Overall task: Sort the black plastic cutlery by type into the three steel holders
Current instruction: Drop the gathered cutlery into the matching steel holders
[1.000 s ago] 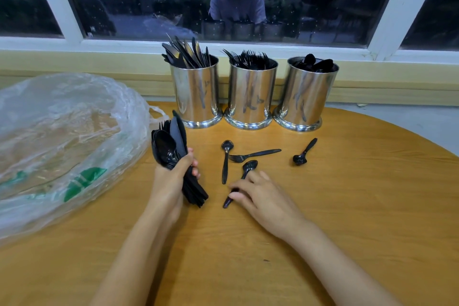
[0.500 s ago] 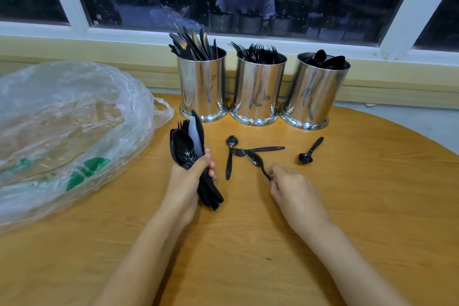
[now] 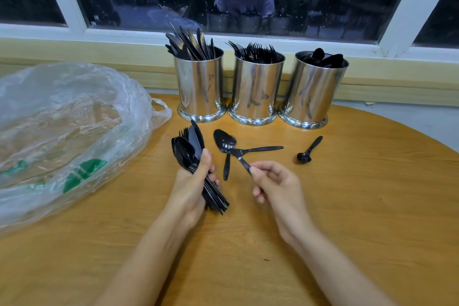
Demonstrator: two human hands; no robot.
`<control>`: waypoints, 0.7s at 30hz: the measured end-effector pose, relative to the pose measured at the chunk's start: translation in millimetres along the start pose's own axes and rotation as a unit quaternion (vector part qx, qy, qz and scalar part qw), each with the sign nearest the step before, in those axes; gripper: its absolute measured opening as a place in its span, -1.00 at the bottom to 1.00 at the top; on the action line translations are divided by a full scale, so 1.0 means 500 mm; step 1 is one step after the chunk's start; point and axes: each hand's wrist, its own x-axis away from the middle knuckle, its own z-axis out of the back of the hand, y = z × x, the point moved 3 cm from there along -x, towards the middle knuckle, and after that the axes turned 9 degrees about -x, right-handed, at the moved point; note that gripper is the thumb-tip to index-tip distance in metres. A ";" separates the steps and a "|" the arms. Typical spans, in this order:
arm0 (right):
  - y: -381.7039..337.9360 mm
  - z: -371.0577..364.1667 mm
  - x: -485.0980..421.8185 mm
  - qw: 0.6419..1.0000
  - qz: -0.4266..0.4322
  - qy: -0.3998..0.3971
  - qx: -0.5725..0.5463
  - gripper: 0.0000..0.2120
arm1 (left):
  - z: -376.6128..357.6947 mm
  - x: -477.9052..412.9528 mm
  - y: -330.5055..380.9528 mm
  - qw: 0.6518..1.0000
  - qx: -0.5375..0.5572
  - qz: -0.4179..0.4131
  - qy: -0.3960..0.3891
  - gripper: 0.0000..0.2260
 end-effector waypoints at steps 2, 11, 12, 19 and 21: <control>0.009 -0.025 0.011 1.000 0.008 -0.021 -0.021 -0.92 | -0.003 0.001 -0.002 1.000 -0.016 -0.011 -0.006 -0.61; 0.031 -0.040 0.007 0.991 0.071 -0.076 0.084 -0.97 | -0.014 0.013 0.010 0.998 -0.040 -0.045 -0.021 -0.84; 0.031 -0.037 0.003 0.987 0.084 -0.081 0.106 -0.96 | -0.010 0.011 0.012 0.999 -0.021 -0.044 -0.012 -0.88; 0.038 0.021 -0.054 0.952 0.130 -0.037 0.276 -0.92 | 0.021 -0.004 0.025 0.998 0.030 -0.046 0.022 -0.91; 0.041 0.021 -0.066 0.927 0.152 -0.042 0.341 -0.91 | 0.023 -0.004 0.027 0.998 0.035 -0.045 0.025 -0.91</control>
